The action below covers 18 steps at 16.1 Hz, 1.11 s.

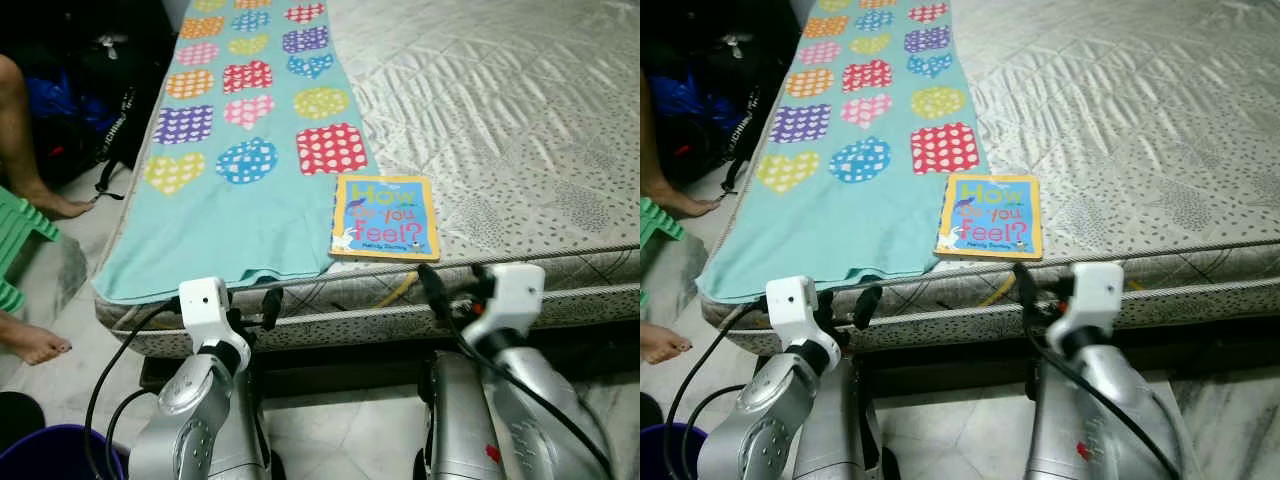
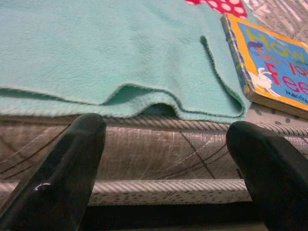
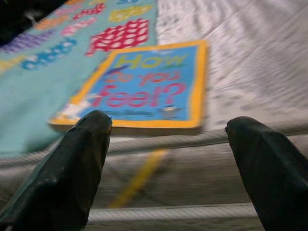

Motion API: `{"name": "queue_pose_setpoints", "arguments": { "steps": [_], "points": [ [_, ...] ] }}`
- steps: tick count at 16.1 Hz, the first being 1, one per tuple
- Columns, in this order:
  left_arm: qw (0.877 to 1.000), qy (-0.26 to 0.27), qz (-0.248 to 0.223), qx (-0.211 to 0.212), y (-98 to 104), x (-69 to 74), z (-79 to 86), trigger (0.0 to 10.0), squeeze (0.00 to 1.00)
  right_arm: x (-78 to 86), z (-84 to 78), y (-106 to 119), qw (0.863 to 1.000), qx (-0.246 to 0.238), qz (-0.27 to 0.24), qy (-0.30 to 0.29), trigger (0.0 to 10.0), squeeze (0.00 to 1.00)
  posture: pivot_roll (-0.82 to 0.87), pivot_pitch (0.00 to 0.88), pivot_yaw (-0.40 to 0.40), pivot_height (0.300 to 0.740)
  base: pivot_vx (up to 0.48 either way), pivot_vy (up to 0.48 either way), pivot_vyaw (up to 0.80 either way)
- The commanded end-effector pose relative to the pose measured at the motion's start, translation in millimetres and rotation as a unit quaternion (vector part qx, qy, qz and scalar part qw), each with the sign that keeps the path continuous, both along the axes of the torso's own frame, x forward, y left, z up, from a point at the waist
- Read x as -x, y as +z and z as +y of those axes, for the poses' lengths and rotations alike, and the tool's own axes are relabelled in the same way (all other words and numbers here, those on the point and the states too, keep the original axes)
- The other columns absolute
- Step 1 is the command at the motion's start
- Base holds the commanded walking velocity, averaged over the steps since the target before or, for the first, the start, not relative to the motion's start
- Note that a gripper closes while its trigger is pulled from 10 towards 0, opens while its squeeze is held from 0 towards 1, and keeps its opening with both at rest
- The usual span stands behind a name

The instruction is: Clean up the room

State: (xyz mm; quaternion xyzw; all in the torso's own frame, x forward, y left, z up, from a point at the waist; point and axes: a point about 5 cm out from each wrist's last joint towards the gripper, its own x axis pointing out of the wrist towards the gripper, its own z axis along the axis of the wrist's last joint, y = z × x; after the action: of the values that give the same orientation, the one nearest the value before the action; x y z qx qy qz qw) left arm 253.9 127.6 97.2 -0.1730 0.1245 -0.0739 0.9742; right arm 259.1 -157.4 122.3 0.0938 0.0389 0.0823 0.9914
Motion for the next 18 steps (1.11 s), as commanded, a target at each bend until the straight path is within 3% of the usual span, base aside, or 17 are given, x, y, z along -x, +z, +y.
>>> {"name": "queue_pose_setpoints", "arguments": {
  "steps": [1,4,7,10,12,18],
  "points": [
    [1.0,0.007,0.007,-0.006,-4.1,1.2,5.1,10.0,0.0,0.9,12.2,-1.0,1.0,-0.02,0.019,0.013,10.0,0.0,-0.01,0.073,0.125,0.47,0.0,0.0,0.0],
    [1.0,0.006,0.003,-0.003,-2.4,-0.8,1.5,10.0,0.0,-0.5,47.3,-5.4,0.988,-0.131,0.073,0.031,10.0,0.0,0.0,0.066,0.124,0.47,0.0,0.0,0.0],
    [1.0,0.007,0.001,-0.005,-2.0,-0.8,3.5,10.0,0.0,0.8,67.9,-4.8,0.981,-0.159,0.094,0.064,10.0,0.0,0.0,0.064,0.122,0.47,0.0,0.0,0.0],
    [1.0,0.01,0.001,-0.005,-2.3,-0.9,4.5,10.0,0.0,-3.3,77.4,-8.4,0.973,-0.184,0.12,0.066,10.0,0.0,0.01,0.064,0.119,0.47,0.0,0.0,0.0],
    [1.0,0.007,0.001,-0.004,-2.3,-0.2,1.6,10.0,0.0,-12.4,81.1,-5.7,0.977,-0.184,0.088,0.065,10.0,0.0,0.02,0.06,0.118,0.47,0.0,0.0,0.0],
    [1.0,0.011,0.0,-0.007,-1.4,2.8,4.8,10.0,0.0,-23.2,84.9,-14.3,0.977,-0.182,0.093,0.056,10.0,0.0,0.04,0.067,0.114,0.47,0.0,0.0,0.0]
  ]
}}
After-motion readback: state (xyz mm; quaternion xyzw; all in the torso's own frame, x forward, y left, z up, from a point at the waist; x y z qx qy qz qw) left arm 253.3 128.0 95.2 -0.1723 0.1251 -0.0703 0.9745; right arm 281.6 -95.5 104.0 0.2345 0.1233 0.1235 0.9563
